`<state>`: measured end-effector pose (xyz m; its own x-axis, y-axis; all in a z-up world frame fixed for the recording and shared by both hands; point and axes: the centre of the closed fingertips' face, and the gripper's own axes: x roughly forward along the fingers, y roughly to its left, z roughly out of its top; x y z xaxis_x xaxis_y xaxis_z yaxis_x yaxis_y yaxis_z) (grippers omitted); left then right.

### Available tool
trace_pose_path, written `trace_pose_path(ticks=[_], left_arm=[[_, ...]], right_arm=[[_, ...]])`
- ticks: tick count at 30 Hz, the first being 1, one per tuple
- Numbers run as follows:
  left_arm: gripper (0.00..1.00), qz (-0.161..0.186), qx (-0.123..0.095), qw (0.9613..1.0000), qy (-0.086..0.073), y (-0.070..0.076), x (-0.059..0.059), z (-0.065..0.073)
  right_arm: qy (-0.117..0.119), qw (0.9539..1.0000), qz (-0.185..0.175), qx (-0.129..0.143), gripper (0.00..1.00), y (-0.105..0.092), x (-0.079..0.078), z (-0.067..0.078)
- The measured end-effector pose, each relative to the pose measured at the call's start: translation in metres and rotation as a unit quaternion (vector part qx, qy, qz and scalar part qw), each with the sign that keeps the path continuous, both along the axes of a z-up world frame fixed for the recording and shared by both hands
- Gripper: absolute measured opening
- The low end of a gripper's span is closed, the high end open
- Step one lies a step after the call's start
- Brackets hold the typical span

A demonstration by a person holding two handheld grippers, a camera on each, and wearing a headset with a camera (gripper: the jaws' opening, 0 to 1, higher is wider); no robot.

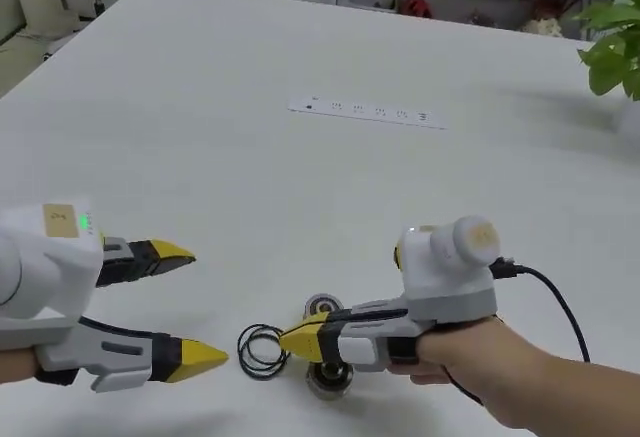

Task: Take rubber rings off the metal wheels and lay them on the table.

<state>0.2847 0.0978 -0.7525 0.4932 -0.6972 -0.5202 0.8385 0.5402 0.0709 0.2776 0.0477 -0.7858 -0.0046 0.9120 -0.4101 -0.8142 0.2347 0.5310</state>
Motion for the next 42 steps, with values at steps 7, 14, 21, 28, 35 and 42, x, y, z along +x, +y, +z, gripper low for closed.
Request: trace_pose_path(ticks=[7, 14, 21, 28, 35, 42], left_arm=[[0.64, -0.005, 0.003, 1.0000, 0.004, -0.003, -0.002, -0.002], [0.64, -0.002, 0.004, 0.9999, 0.010, 0.000, -0.006, -0.006], [0.64, 0.000, 0.005, 0.9999, 0.011, 0.003, -0.007, -0.006], [0.64, 0.005, 0.005, 0.9999, 0.012, 0.006, -0.010, -0.006], [0.65, 0.006, 0.002, 0.9999, 0.011, 0.007, -0.010, -0.005], [0.65, 0.004, 0.003, 0.9999, 0.012, 0.006, -0.011, -0.004]], right_arm=[[0.000, 1.0000, 0.002, -0.007, 0.01, 0.000, -0.002, -0.002], [-0.012, 0.9998, 0.000, -0.016, 0.10, -0.003, -0.002, -0.003], [-0.023, 0.9995, 0.005, -0.019, 0.17, -0.003, -0.003, 0.002], [-0.041, 0.9990, 0.009, -0.015, 0.27, -0.005, -0.005, 0.011], [-0.056, 0.9983, 0.008, -0.010, 0.37, -0.012, -0.007, 0.021], [-0.088, 0.9960, 0.009, -0.012, 0.45, -0.021, -0.005, 0.030]])
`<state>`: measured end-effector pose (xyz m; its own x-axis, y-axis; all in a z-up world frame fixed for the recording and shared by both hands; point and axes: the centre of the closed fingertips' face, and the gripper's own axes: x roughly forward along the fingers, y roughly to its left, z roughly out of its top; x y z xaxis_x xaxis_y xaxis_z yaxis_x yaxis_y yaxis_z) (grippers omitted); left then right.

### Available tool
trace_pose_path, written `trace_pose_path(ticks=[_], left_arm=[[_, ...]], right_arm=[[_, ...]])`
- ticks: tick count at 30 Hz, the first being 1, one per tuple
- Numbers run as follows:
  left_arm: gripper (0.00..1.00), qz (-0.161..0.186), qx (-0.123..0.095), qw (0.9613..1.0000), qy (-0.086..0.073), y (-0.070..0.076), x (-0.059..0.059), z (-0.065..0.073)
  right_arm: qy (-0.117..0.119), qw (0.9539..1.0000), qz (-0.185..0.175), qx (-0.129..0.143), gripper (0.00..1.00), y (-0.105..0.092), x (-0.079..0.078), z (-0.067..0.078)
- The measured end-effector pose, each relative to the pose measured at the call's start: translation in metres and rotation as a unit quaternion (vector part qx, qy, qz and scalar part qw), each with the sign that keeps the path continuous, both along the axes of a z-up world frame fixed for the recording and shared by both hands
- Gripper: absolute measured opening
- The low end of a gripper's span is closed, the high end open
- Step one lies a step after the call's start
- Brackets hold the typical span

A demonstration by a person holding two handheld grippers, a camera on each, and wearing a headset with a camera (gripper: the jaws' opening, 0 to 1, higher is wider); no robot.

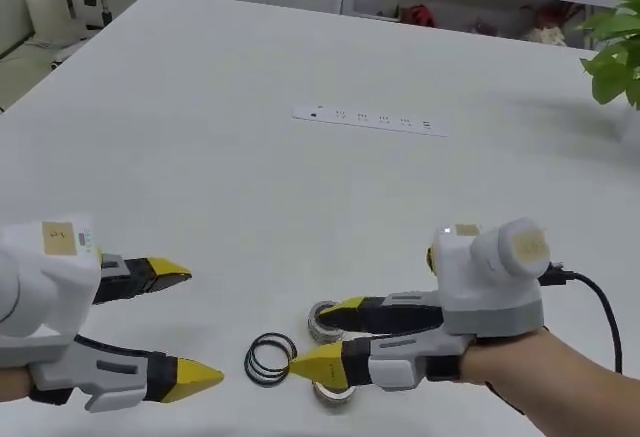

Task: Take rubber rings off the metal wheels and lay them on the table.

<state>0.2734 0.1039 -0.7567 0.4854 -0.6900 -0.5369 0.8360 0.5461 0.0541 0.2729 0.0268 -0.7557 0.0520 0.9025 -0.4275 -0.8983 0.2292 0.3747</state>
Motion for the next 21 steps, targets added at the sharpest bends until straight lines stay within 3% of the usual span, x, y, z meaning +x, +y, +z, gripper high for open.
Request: trace_pose_path(ticks=[11, 21], left_arm=[[0.66, 0.000, 0.003, 1.0000, -0.006, 0.002, 0.005, 0.008], [0.68, -0.001, 0.001, 1.0000, -0.008, 0.000, 0.005, 0.012]], right_arm=[[-0.036, 0.9991, -0.022, -0.001, 0.59, -0.023, 0.010, 0.012], [-0.062, 0.9965, -0.055, -0.015, 0.72, -0.054, 0.016, 0.013]])
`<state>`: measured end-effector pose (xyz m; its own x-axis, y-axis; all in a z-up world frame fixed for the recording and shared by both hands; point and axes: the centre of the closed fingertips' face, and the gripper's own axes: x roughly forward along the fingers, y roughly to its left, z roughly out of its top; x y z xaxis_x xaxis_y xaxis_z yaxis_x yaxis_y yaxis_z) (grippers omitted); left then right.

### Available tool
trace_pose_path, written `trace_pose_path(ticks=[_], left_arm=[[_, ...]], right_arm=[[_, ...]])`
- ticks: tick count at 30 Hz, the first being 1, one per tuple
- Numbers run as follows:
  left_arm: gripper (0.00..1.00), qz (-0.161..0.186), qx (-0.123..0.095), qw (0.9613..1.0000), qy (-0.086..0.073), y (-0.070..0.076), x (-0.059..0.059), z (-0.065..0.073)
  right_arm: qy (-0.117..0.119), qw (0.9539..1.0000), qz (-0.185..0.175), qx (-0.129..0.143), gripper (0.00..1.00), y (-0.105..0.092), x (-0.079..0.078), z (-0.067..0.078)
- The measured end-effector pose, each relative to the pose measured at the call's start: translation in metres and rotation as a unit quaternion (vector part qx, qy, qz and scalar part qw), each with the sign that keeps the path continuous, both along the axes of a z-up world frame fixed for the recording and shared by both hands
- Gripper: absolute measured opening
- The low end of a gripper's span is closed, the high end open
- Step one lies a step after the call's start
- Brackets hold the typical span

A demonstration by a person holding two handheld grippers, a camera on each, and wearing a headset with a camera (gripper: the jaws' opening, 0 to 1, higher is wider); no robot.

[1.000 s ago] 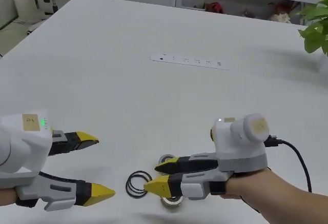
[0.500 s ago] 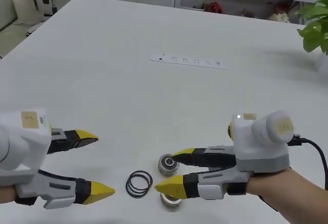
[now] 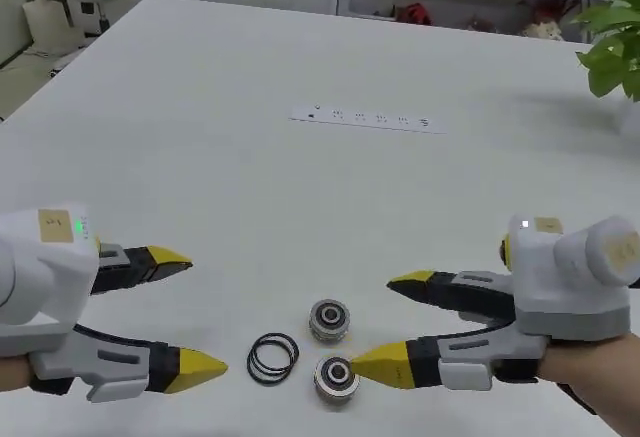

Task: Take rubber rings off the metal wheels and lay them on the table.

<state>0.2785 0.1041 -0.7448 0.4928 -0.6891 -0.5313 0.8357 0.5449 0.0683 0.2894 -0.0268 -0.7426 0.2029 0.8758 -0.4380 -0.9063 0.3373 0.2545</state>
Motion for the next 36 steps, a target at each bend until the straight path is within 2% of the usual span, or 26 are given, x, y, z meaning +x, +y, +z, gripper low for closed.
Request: trace_pose_path(ticks=[13, 16, 20, 22, 36], left_arm=[[0.72, 0.005, -0.007, 1.0000, 0.000, -0.001, -0.001, 0.007], [0.73, 0.006, -0.008, 0.9999, 0.004, -0.001, -0.002, 0.006], [0.74, 0.003, -0.002, 1.0000, 0.003, -0.001, -0.003, 0.004], [0.74, 0.004, -0.002, 1.0000, 0.004, 0.000, -0.003, 0.004], [0.75, 0.003, -0.003, 1.0000, 0.007, -0.003, -0.007, 0.003]], right_arm=[[-0.027, 0.9989, -0.033, -0.018, 0.79, -0.032, 0.002, -0.001], [-0.028, 0.9985, -0.043, -0.022, 0.80, -0.039, 0.002, -0.003], [-0.034, 0.9976, -0.046, -0.040, 0.80, -0.047, 0.002, -0.009], [-0.032, 0.9975, -0.050, -0.038, 0.81, -0.050, 0.002, -0.009], [-0.034, 0.9974, -0.054, -0.032, 0.81, -0.048, 0.004, -0.007]])
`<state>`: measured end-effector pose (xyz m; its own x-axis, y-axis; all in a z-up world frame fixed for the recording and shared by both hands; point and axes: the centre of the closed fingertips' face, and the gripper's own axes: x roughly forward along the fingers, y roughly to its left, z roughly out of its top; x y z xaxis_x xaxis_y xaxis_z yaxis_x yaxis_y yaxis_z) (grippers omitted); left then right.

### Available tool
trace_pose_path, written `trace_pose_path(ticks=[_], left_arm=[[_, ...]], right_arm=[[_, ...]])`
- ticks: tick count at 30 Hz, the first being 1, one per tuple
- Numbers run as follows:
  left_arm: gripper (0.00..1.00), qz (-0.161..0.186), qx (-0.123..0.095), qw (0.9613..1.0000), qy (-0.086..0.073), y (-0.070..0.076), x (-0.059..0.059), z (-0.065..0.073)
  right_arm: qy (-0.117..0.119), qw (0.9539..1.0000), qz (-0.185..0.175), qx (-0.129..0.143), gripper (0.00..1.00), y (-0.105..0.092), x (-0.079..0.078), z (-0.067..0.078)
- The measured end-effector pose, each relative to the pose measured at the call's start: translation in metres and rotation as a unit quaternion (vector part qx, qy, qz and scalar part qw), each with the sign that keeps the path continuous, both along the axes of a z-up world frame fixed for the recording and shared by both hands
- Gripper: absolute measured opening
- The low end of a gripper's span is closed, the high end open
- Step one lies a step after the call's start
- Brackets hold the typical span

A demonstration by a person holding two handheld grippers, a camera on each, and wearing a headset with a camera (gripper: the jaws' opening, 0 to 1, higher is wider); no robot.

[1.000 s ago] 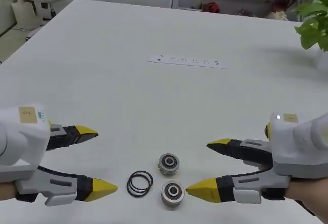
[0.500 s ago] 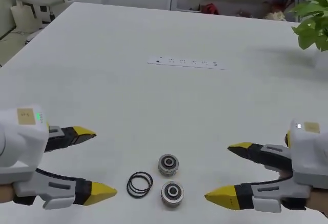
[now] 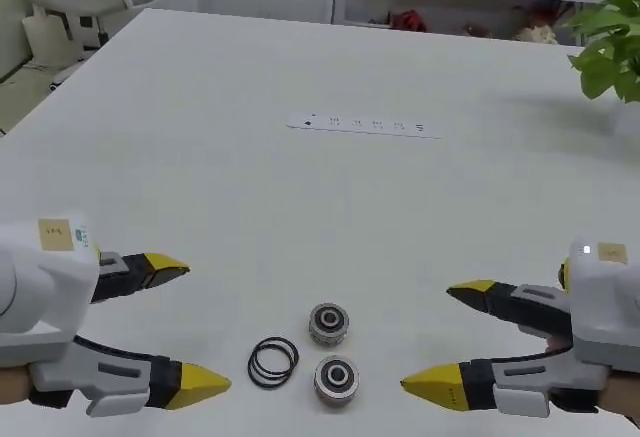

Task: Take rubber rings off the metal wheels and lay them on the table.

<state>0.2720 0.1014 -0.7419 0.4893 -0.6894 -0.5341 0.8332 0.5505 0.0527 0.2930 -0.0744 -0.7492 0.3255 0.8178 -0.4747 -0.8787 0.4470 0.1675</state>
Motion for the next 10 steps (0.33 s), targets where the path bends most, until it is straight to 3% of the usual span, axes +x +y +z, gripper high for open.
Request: trace_pose_path(ticks=[10], left_arm=[[0.76, 0.003, 0.002, 1.0000, 0.002, 0.0023, 0.0005, -0.0013]], right_arm=[[0.000, 1.0000, -0.004, 0.004, 0.81, -0.0011, 0.0013, 0.0008]])
